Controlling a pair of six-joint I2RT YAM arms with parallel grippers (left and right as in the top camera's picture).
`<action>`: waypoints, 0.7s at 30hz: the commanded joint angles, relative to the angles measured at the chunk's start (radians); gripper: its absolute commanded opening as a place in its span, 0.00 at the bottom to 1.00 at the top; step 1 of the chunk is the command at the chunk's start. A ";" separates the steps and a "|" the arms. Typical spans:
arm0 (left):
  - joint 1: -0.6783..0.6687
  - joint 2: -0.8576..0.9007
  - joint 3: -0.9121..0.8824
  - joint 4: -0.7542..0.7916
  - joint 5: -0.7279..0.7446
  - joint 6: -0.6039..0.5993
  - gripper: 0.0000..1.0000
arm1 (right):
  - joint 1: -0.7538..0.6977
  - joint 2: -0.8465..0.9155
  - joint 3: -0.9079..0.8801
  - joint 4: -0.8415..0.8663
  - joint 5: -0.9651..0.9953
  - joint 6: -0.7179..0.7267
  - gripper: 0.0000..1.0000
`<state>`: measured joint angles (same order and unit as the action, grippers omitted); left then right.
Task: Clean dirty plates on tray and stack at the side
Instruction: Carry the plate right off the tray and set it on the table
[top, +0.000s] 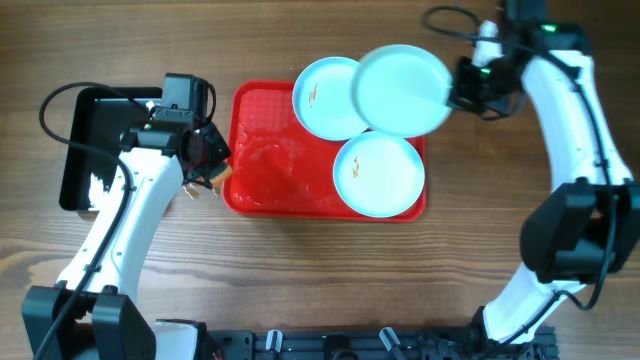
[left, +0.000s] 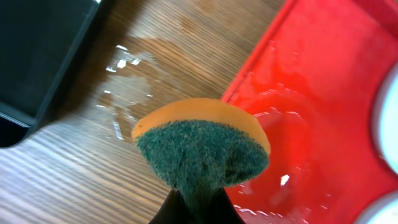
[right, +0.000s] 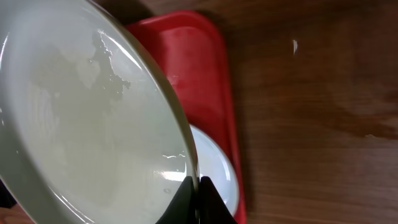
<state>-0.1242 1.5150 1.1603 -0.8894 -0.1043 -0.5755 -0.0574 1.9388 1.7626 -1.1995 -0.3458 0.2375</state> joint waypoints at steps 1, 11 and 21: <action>-0.003 0.004 0.003 0.038 0.155 -0.009 0.04 | -0.136 -0.003 -0.125 0.062 -0.153 -0.040 0.04; -0.100 0.006 0.003 0.081 0.178 -0.009 0.04 | -0.377 -0.003 -0.401 0.317 -0.051 0.197 0.04; -0.101 0.006 0.003 0.089 0.167 -0.008 0.04 | -0.365 -0.011 -0.387 0.249 0.014 0.145 0.78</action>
<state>-0.2226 1.5150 1.1603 -0.8055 0.0616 -0.5755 -0.4282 1.9396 1.3617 -0.9245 -0.3313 0.4187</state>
